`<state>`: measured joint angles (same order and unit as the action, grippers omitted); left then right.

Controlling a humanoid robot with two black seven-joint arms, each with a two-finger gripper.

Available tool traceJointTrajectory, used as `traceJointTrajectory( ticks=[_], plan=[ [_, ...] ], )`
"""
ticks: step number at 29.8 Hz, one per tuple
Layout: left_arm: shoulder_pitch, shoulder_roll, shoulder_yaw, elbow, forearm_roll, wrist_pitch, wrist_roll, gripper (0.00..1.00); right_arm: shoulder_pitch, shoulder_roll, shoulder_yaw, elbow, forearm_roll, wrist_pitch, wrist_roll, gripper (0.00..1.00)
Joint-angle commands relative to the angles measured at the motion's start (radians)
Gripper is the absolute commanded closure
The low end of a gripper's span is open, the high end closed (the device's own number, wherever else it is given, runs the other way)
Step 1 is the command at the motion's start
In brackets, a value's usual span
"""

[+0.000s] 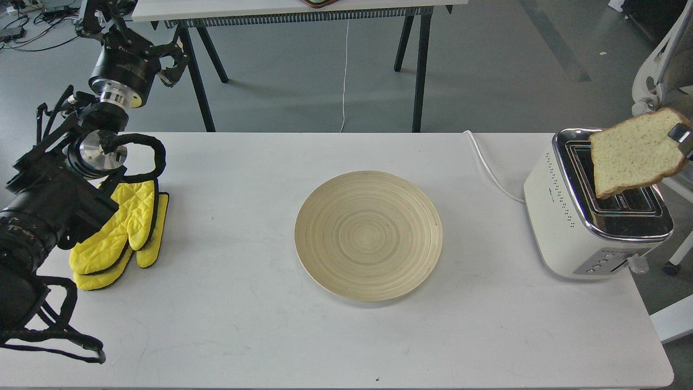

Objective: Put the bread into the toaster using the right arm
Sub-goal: 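Lower the bread slice into the toaster slot, then release the bread and raise the right gripper away from the toaster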

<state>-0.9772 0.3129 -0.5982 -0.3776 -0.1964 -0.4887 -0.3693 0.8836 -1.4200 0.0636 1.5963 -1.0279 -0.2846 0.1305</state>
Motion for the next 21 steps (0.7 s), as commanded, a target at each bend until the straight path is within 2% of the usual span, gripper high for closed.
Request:
traceJointTrajectory(
  ticks=[1,7,10,14,16,21],
  plan=[
    [0.0,0.0,0.0,0.0,0.0,0.0,0.0,0.0,-0.005,0.007,-0.008,-0.001,0.0,0.002,-0.012,0.96],
    [0.0,0.0,0.0,0.0,0.002,0.0,0.0,0.0,-0.038,0.013,-0.011,-0.007,-0.003,0.002,-0.029,0.95],
    [0.0,0.0,0.0,0.0,0.0,0.0,0.0,0.0,-0.049,0.053,-0.013,-0.009,0.002,0.002,-0.035,0.94],
    [0.0,0.0,0.0,0.0,0.0,0.0,0.0,0.0,-0.057,0.136,-0.011,-0.055,0.003,0.002,-0.081,0.92],
    [0.0,0.0,0.0,0.0,0.0,0.0,0.0,0.0,-0.055,0.176,-0.011,-0.076,0.005,0.002,-0.083,0.85],
    [0.0,0.0,-0.002,0.0,0.0,0.0,0.0,0.0,-0.055,0.211,-0.001,-0.076,0.008,0.002,-0.081,0.57]
  ],
)
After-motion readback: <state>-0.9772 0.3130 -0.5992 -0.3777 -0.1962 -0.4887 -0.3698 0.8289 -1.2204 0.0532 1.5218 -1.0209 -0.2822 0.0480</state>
